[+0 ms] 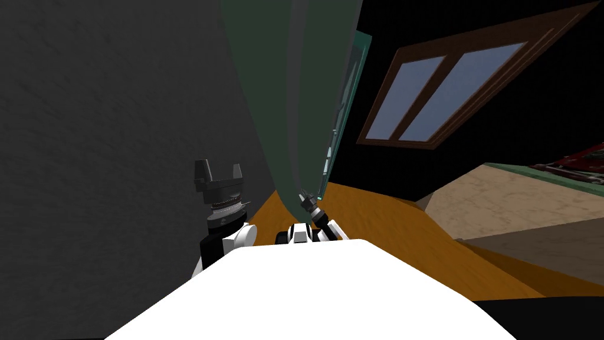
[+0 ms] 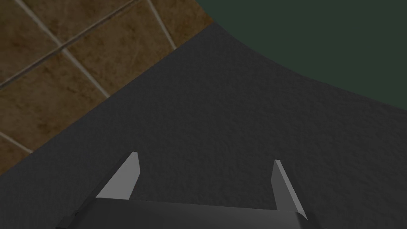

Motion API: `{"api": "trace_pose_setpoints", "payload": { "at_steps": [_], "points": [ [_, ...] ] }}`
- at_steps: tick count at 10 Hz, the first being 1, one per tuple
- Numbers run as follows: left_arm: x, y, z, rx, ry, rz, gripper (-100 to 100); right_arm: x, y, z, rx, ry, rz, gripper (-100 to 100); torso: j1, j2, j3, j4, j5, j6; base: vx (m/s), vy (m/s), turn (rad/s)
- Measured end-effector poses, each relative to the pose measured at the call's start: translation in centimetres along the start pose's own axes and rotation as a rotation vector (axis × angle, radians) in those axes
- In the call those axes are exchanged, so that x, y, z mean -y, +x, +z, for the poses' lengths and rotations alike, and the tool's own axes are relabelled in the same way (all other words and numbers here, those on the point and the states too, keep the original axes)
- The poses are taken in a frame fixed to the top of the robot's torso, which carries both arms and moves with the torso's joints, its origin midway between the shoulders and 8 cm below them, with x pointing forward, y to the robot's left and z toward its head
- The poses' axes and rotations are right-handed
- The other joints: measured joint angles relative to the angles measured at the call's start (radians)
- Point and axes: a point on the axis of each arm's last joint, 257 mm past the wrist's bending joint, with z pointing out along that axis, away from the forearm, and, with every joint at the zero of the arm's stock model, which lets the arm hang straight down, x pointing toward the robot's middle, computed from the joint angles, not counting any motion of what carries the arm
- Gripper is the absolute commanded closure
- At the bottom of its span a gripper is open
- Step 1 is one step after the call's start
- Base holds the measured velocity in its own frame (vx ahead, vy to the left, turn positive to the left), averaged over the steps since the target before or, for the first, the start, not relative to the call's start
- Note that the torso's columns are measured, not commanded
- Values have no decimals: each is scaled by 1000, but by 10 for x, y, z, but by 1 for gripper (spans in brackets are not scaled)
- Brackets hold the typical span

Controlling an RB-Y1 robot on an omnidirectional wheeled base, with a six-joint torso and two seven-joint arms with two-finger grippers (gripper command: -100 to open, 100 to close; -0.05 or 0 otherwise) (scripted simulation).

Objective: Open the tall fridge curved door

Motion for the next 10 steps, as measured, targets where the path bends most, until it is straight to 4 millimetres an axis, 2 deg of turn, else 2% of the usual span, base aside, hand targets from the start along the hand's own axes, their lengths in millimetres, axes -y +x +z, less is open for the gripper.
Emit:
{"api": "trace_pose_setpoints", "payload": {
  "at_steps": [6, 8, 10],
  "points": [
    [0, 0, 0, 0, 0, 0, 0, 3, 10, -5, -62, 26, -16, 100, 1, -6, -4, 1, 0, -2, -98, 251, -98],
    [0, 0, 0, 0, 0, 0, 0, 10, 12, -4, -85, 46, -24, 100, 8, 2, 1, 1, 2, -1, -155, 325, -136],
    [0, 0, 0, 0, 0, 0, 0, 11, 15, -6, -104, 56, -27, 100, 1, 2, 0, 2, 1, 1, -157, 366, -142]
  ]
}}
